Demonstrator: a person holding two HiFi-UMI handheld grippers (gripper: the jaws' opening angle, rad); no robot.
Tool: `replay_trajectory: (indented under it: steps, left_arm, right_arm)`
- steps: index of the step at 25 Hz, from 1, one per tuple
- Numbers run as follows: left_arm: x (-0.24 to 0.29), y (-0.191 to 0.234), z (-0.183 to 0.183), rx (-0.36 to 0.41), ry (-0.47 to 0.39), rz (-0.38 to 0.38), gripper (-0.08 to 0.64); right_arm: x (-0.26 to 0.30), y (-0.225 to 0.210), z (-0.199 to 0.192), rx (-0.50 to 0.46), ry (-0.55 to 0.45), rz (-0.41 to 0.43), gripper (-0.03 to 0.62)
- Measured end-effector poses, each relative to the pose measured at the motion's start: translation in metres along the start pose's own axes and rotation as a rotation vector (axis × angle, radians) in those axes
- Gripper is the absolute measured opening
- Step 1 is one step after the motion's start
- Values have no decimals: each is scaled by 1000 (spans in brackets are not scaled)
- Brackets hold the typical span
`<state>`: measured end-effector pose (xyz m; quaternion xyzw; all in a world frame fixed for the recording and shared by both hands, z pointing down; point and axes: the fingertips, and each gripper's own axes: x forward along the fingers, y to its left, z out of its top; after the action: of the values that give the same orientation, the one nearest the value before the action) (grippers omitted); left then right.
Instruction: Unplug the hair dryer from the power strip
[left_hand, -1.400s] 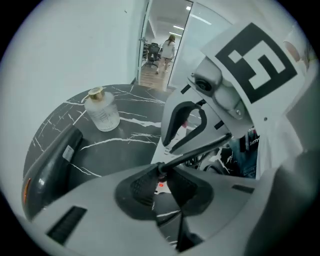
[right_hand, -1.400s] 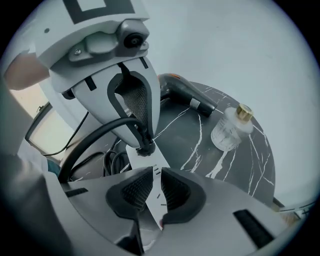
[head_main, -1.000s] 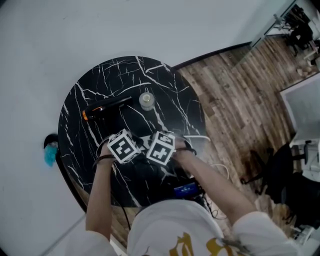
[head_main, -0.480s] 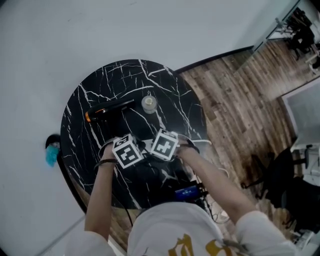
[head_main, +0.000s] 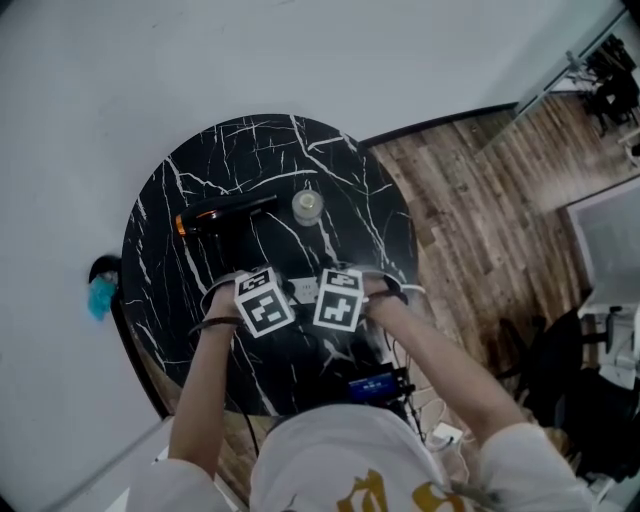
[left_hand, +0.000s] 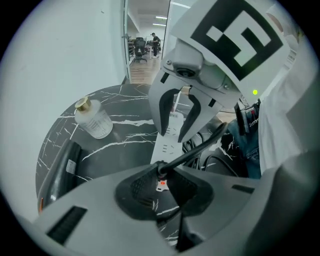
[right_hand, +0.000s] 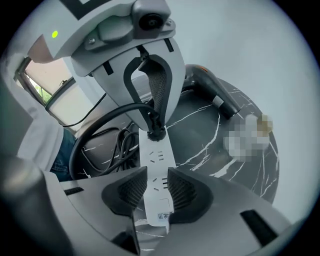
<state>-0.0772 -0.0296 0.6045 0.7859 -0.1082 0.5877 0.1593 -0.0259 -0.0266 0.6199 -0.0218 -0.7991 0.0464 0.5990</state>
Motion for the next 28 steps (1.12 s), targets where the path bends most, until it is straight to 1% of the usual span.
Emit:
replay_trajectory:
  steps: [2,4,7,8,10,13,16,19,23,24,28]
  left_arm:
    - [0,-2,-1,30,25,25,51]
    - [1,-2,-2,32,30,29,51]
    - [1,1,-1,-27,-13,-35,51]
    - [1,1,0,-33,-18,-45,51]
    - [0,0,-1,-8,-5,-28,51]
    - [1,-3,-1,44,15,9,51]
    - [0,-3,-3,60,24,28,51]
    - [0,-4,-3,40,16,22,51]
    - [0,-1,-1,-38,-46,-8,51]
    - [0,-1,0,-37,-49,-4,51]
    - [0,-5,-3,26,-16,12,51]
  right_arm:
    - [0,1,0,13,9,1,121]
    - [0,1,1,12,19,-3,120]
    - [0,-1,0,13,30,-9,120]
    - [0,-1,0,19,32,-5,121]
    - [1,0,0,32,34,3,120]
    - [2,0,0,33,21,-13,120]
    - [3,1,0,25,22,-27,120]
    - [3,1,0,28,51,-31,120]
    - [2,1,-1,38,46,-28,120]
    - [2,1,-1,43,43,-29,120]
    - [3,1,0,57,36,-34,120]
